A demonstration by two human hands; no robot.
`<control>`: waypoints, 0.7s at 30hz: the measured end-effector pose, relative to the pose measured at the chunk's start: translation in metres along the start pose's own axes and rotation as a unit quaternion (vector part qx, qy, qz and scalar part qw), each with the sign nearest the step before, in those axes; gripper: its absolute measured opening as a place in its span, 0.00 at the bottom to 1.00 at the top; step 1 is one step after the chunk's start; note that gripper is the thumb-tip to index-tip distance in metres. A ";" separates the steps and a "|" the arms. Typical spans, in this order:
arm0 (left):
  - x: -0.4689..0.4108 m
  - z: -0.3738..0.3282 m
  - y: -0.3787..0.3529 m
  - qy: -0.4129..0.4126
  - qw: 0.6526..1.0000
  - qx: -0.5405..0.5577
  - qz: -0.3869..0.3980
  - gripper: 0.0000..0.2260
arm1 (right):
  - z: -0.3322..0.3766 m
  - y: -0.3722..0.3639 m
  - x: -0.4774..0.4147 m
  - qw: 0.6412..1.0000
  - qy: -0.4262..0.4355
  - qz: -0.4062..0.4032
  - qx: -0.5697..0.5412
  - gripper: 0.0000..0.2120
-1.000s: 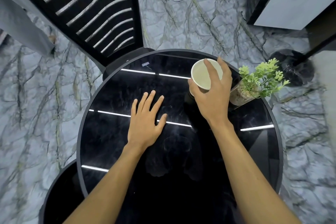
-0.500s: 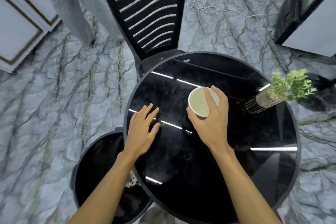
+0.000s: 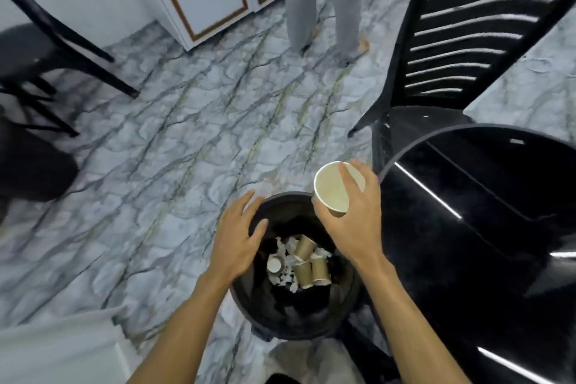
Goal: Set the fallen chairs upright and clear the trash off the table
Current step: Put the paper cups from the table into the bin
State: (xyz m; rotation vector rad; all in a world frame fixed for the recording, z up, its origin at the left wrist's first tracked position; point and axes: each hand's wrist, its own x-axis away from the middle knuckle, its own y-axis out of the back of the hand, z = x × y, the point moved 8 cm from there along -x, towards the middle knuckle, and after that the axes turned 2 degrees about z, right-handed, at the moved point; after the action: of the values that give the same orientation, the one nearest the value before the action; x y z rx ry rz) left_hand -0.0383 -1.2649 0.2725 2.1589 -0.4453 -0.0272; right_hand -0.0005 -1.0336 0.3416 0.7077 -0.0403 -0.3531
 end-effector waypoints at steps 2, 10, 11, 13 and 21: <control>0.008 0.026 -0.001 0.023 1.000 0.002 -0.001 0.23 | 0.001 -0.033 0.003 1.000 0.006 0.013 -0.006 0.34; 0.046 0.127 -0.068 0.111 0.991 0.017 0.074 0.24 | -0.095 -0.197 0.075 0.962 -0.060 0.249 0.100 0.41; 0.053 0.135 -0.076 0.118 0.989 0.015 0.084 0.23 | -0.107 -0.209 0.090 0.952 -0.072 0.273 0.119 0.42; 0.065 0.148 -0.087 0.132 0.986 0.014 0.100 0.24 | -0.122 -0.217 0.109 0.947 -0.095 0.280 0.127 0.41; 0.052 0.137 -0.064 0.122 0.988 0.030 0.095 0.23 | -0.098 -0.187 0.085 0.962 -0.114 0.240 0.067 0.29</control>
State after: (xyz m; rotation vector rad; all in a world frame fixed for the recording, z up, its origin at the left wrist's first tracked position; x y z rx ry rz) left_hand 0.0046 -1.3555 0.1475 2.1352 -0.5119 0.3573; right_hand 0.0373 -1.1317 0.1399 0.7638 -0.4507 0.0382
